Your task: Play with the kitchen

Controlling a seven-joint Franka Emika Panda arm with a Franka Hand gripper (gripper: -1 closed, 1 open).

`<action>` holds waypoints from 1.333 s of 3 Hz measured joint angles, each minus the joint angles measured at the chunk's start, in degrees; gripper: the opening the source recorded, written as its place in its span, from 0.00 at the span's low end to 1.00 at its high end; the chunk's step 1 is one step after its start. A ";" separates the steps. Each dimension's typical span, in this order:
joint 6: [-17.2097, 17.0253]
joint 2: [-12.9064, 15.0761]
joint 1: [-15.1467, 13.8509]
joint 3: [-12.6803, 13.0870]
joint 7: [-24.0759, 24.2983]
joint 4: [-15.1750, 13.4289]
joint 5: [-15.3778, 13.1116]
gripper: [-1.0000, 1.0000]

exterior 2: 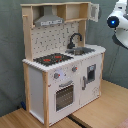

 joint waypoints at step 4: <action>18.16 6.21 -6.97 -0.27 -12.56 0.07 0.00 0.00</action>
